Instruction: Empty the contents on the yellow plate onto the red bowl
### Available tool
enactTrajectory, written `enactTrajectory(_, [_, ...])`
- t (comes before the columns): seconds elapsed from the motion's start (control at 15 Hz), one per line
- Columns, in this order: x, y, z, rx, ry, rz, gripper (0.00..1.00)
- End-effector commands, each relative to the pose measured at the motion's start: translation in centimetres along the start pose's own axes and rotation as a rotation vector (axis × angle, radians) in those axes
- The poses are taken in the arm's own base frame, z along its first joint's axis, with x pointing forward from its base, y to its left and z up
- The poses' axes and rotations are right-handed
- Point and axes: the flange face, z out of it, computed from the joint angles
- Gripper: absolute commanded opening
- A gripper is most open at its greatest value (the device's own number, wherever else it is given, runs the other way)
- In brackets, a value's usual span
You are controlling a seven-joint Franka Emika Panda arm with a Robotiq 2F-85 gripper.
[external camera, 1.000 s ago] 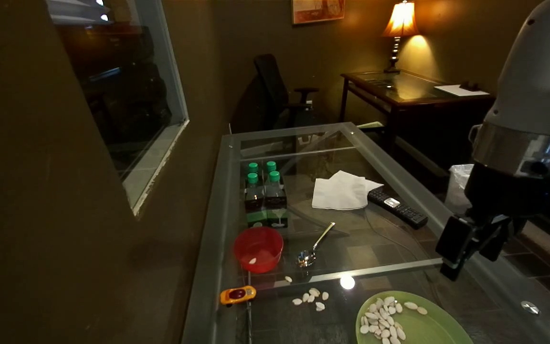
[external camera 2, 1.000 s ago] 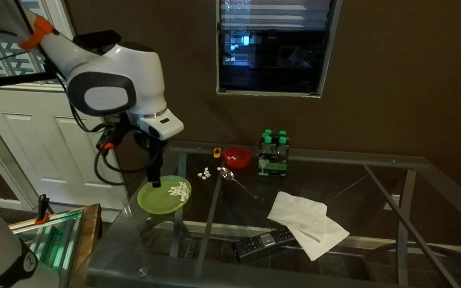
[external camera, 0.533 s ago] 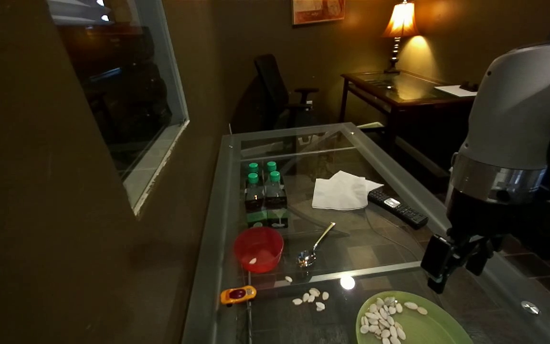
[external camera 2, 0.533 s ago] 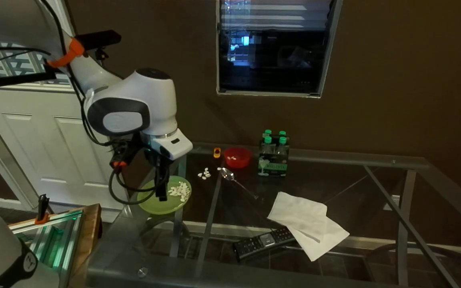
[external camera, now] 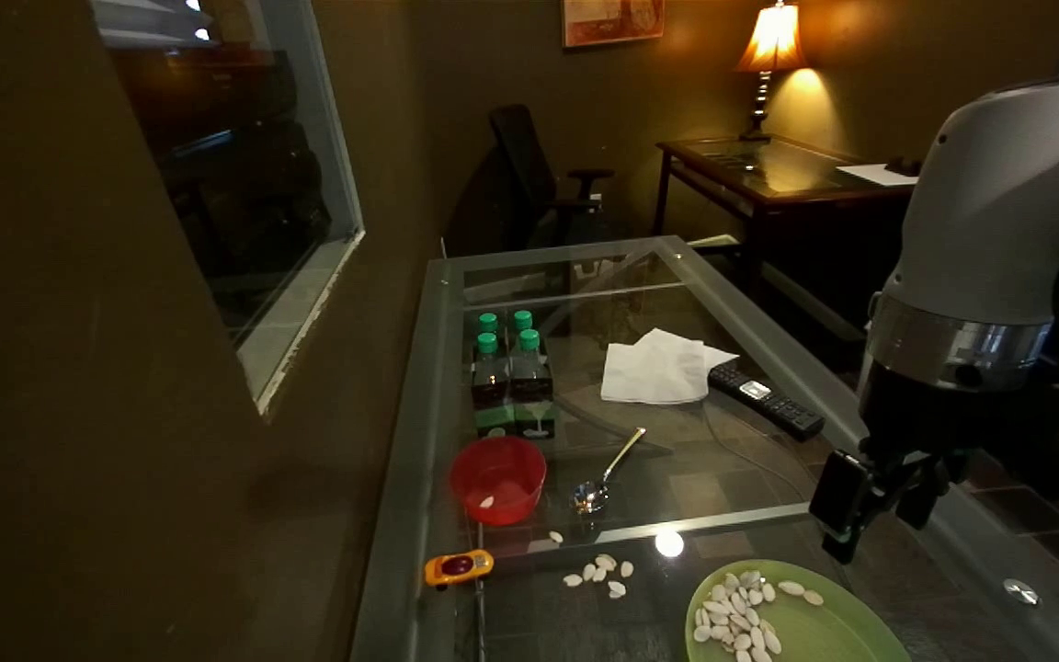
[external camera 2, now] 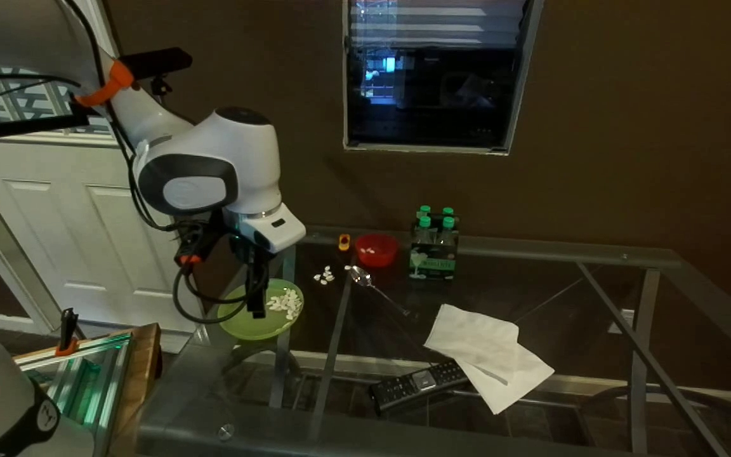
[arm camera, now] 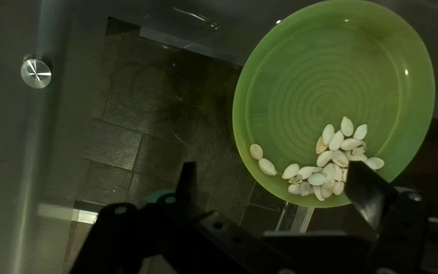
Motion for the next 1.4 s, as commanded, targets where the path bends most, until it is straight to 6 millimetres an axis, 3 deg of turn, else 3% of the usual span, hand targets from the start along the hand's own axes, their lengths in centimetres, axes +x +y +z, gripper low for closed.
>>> enactTrajectory(0.0, [-0.2,0.3,1.1,0.015,-0.064,-0.033,1.0])
enactTrajectory(0.33, [-0.7,1.3,4.1,0.075,-0.178,-0.121,1.0])
enactTrajectory(0.67, [0.2,3.0,6.9,0.095,-0.245,-0.123,1.0])
enactTrajectory(1.0, [0.0,2.7,9.8,0.078,-0.325,-0.092,0.99])
enactTrajectory(1.07, [0.0,2.6,10.3,0.07,-0.331,-0.089,0.82])
enactTrajectory(1.33, [0.7,2.6,11.2,0.071,-0.336,-0.077,0.58])
